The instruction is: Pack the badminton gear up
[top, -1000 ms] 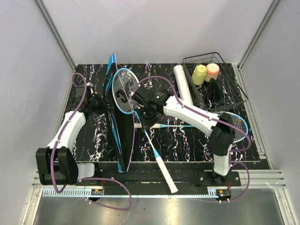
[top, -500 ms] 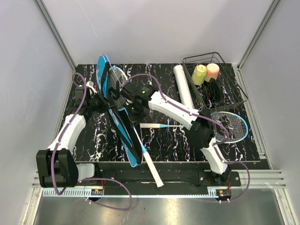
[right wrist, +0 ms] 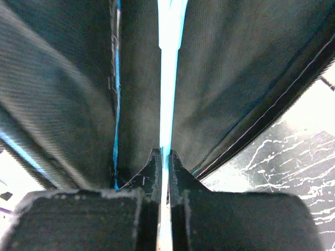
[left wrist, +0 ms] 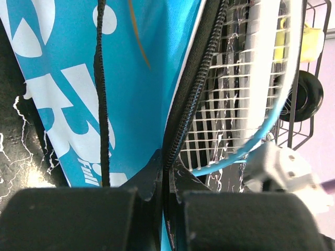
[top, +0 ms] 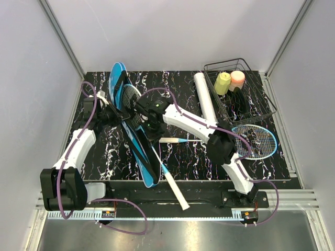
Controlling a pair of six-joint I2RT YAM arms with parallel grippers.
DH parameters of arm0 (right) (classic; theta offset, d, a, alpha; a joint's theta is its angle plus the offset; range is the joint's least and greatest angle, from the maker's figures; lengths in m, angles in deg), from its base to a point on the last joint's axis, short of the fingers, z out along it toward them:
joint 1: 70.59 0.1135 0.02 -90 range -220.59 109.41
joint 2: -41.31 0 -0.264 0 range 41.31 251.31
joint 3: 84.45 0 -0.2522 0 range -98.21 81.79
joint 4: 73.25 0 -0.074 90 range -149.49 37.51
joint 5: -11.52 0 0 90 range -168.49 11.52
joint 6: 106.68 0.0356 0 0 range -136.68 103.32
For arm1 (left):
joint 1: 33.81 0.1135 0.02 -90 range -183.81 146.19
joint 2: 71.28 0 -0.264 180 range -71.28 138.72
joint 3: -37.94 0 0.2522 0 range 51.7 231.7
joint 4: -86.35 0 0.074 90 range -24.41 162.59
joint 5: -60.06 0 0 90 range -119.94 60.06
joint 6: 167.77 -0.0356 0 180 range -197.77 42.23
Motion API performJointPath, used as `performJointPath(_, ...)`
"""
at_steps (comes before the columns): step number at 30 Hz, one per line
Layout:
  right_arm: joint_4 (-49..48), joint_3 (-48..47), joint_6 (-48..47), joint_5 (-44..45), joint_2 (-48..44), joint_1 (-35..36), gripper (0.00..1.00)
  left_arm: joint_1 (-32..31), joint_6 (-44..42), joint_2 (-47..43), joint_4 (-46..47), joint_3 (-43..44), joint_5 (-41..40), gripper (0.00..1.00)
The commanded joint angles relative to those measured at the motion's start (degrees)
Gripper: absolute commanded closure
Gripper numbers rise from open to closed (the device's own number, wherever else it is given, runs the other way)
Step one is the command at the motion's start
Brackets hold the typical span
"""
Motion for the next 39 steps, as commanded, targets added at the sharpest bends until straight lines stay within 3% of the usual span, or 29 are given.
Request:
performJointPath(1, -2.7, 3.5, -1.8, -3.9, -6.8, 0.7, 1.00, 0.0, -0.7, -2.3, 6.0, 0.1, 3.9, 1.00)
performJointPath(4, -2.8, -0.2, -2.1, -3.3, -4.4, 0.5, 1.00, -0.2, -1.2, -2.3, 6.0, 0.1, 4.3, 1.00)
performJointPath(11, -4.0, -20.3, 2.6, -3.9, 5.3, -1.8, 1.00, -0.8, -2.7, -3.1, 5.0, -0.3, 8.2, 1.00)
performJointPath(16, -13.4, -23.7, 8.9, -9.1, 8.5, -5.5, 1.00, -0.8, -4.6, -5.3, 6.8, -3.0, 14.3, 1.00)
performJointPath(20, -19.8, -22.3, 8.3, -9.3, 8.6, -5.9, 1.00, -2.5, -4.8, -5.7, 8.4, -4.4, 16.9, 1.00)
performJointPath(27, -36.2, -10.4, 9.3, 2.8, 4.8, -5.7, 1.00, -2.6, -3.2, -6.6, 9.3, -6.2, 13.9, 1.00)
performJointPath(37, -43.5, -3.5, 9.9, 16.5, 4.8, -3.9, 1.00, -2.6, -1.8, -8.1, 9.8, -8.6, 16.1, 1.00)
performJointPath(39, -43.2, -1.6, 12.2, 23.7, 3.8, -2.8, 1.00, -2.7, -1.4, -8.1, 10.5, -9.2, 16.8, 1.00)
